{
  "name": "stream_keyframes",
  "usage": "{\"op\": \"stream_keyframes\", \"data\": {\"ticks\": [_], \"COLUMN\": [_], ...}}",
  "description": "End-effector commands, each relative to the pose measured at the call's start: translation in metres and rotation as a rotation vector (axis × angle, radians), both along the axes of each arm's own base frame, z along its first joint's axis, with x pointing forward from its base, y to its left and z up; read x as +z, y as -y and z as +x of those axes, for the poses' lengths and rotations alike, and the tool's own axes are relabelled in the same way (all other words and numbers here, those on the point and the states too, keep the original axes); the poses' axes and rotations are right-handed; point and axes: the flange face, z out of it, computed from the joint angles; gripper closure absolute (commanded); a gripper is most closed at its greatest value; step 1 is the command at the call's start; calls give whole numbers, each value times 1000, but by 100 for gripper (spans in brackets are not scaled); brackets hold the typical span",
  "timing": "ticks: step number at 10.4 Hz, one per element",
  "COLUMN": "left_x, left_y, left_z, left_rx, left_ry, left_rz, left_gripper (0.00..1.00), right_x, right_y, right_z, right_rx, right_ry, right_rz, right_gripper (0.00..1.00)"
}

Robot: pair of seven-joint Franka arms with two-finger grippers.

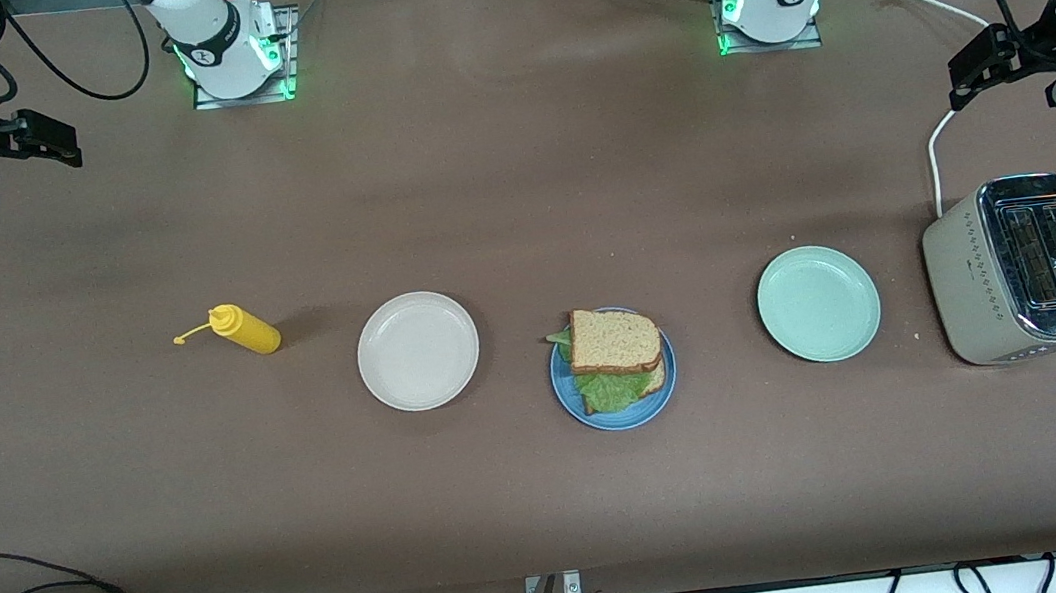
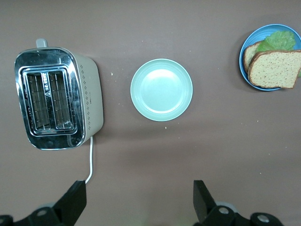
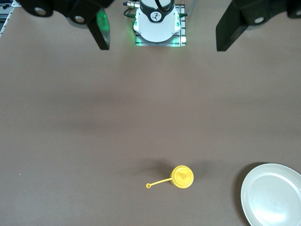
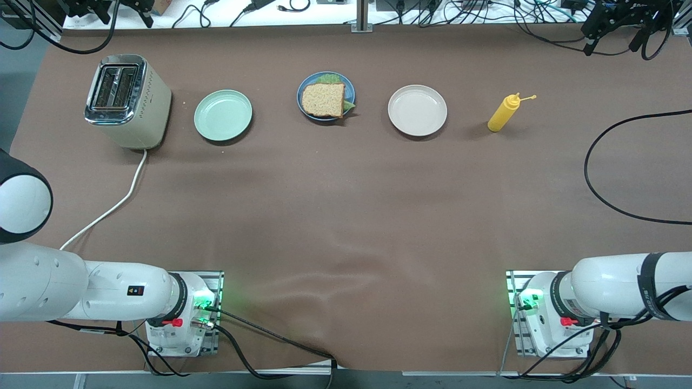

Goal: Make sandwich in blue plate with both arms

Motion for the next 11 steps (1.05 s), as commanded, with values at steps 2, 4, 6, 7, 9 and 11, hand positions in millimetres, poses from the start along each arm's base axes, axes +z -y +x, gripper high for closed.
{"op": "stream_keyframes", "data": {"ticks": [2, 4, 6, 7, 9, 11], "left_x": [4, 3, 3, 3, 4, 8], "left_y": [-2, -3, -8, -13, -20, -19], "left_z": [5, 4, 3, 2, 1, 1], "left_rx": [23, 25, 35, 44, 80, 132], "left_ry": [-10, -15, -24, -32, -35, -28], "left_rz": [26, 26, 29, 29, 21, 26], "left_gripper": [0, 0, 0, 0, 0, 0], "right_x": [-3, -5, 0, -1, -2, -8], "right_y": [2, 2, 1, 2, 5, 3], "right_z": [0, -2, 1, 3, 7, 18], "right_rx": [-7, -9, -5, -6, -10, -14], "right_ry": [31, 43, 77, 81, 91, 124], "right_rz": [-2, -2, -1, -1, 2, 6], "right_gripper": [0, 0, 0, 0, 0, 0]}}
